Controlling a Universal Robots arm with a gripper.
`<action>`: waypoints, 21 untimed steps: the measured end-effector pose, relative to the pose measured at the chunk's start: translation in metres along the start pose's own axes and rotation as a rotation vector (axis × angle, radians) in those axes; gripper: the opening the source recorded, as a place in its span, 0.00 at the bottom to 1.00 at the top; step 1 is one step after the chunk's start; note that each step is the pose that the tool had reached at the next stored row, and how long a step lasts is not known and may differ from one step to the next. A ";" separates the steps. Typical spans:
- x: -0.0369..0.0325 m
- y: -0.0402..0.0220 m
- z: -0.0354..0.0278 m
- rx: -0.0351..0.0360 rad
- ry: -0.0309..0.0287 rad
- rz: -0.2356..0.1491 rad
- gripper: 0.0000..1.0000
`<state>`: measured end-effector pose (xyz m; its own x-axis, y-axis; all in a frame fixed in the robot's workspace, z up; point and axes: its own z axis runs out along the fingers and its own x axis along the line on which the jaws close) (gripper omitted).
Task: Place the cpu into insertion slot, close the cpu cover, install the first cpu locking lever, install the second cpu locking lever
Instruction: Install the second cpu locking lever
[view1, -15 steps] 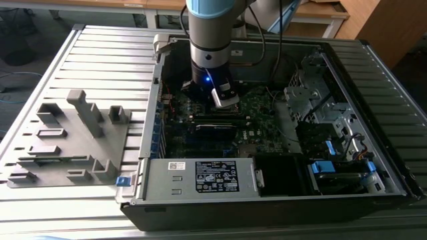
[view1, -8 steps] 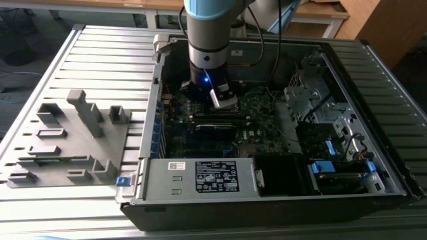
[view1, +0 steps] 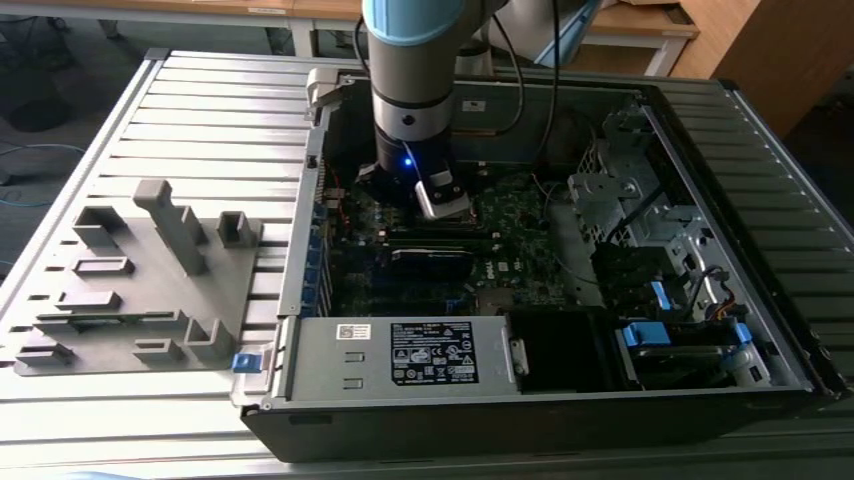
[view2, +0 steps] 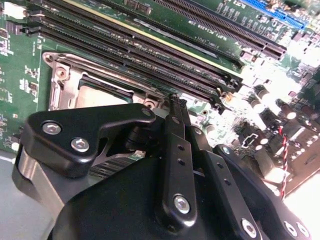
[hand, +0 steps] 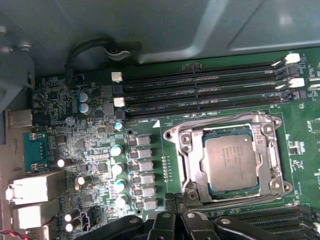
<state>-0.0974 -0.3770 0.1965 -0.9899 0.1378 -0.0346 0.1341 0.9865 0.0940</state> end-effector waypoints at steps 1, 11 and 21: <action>0.0002 -0.0002 0.0001 -0.0001 0.0000 0.000 0.11; 0.0020 -0.0022 0.0011 0.0000 0.0002 0.000 0.11; 0.0012 -0.0002 -0.0198 -0.0002 0.0001 0.000 0.11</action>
<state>-0.0995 -0.3787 0.2162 -0.9899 0.1378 -0.0345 0.1340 0.9865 0.0942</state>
